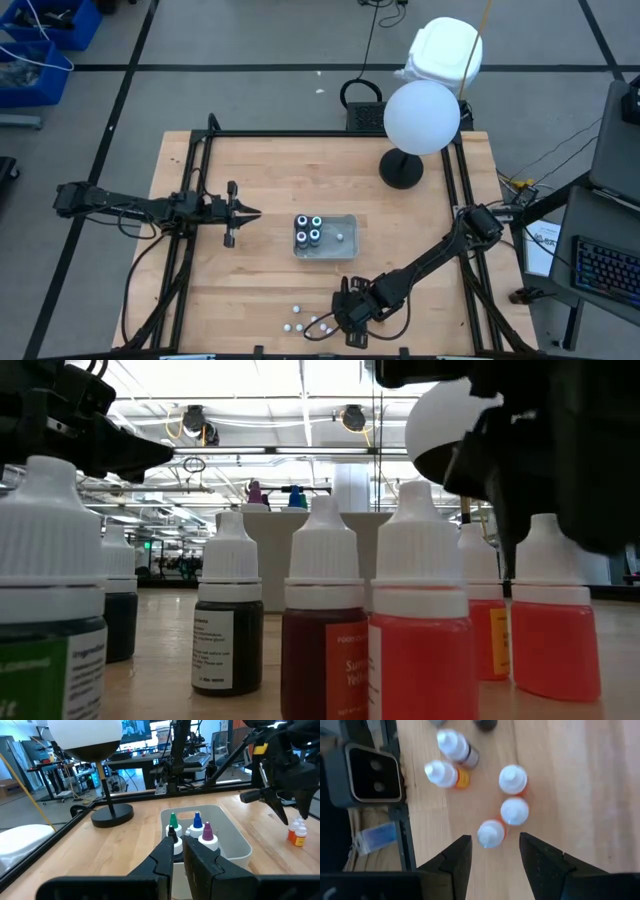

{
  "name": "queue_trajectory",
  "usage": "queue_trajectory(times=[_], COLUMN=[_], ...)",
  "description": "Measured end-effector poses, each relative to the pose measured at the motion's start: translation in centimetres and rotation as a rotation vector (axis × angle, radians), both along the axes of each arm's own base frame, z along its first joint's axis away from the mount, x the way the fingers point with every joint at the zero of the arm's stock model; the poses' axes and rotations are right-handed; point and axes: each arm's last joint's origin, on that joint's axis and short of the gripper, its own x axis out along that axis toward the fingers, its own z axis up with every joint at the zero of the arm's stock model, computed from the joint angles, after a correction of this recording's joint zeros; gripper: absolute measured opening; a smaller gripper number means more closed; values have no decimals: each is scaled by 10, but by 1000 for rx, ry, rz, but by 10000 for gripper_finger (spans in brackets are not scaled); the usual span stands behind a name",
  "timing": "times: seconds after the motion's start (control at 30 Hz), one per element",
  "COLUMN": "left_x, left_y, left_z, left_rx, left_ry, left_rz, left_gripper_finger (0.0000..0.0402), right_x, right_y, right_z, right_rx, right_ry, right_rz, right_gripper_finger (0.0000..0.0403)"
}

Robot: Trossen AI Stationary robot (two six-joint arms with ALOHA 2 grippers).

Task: Pick & Place food coloring
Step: Put the small orange food coloring bottle into the gray bin

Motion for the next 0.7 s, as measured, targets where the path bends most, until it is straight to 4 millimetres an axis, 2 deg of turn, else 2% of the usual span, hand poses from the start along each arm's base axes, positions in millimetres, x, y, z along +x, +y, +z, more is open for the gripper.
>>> queue_trajectory(times=[0.7], left_x=[0], left_y=[1], left_z=[0], left_rx=[1], left_ry=[5], left_rz=[27], left_gripper_finger=[49], right_x=[2], right_y=[0], right_z=[-4], right_rx=[-40], right_ry=[-25], right_rz=[-11], right_gripper_finger=[156])
